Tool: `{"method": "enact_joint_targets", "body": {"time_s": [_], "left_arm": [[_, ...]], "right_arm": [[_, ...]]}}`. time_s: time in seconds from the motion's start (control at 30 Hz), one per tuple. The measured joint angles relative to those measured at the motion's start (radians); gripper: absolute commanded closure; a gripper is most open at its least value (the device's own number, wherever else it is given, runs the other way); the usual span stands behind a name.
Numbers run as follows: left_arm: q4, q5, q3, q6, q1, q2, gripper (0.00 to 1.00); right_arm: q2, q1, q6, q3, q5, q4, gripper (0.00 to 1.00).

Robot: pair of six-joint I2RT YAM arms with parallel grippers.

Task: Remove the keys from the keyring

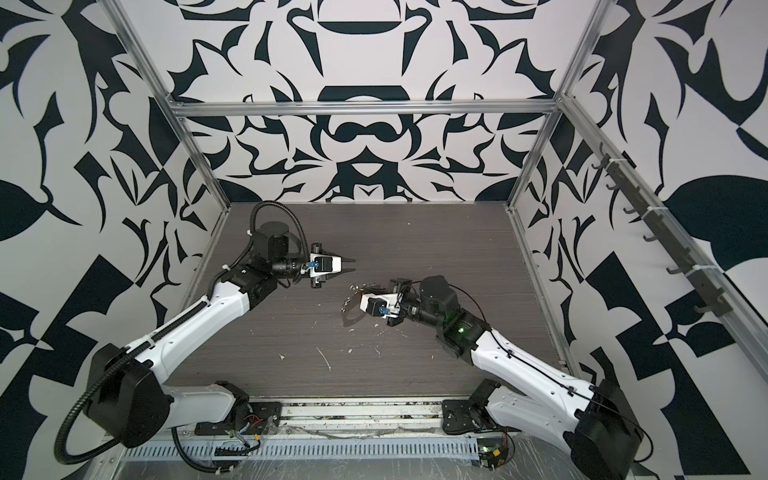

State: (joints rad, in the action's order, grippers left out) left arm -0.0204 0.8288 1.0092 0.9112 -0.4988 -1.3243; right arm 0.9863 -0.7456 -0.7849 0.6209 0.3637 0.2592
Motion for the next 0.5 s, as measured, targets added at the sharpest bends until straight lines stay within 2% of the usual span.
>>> {"method": "enact_joint_targets", "body": {"time_s": [0.5], "left_arm": [[0.026, 0.126, 0.014, -0.034, -0.028, -0.008, 0.76]], "right_arm": [[0.000, 0.000, -0.019, 0.016, 0.016, -0.040, 1.00]]}}
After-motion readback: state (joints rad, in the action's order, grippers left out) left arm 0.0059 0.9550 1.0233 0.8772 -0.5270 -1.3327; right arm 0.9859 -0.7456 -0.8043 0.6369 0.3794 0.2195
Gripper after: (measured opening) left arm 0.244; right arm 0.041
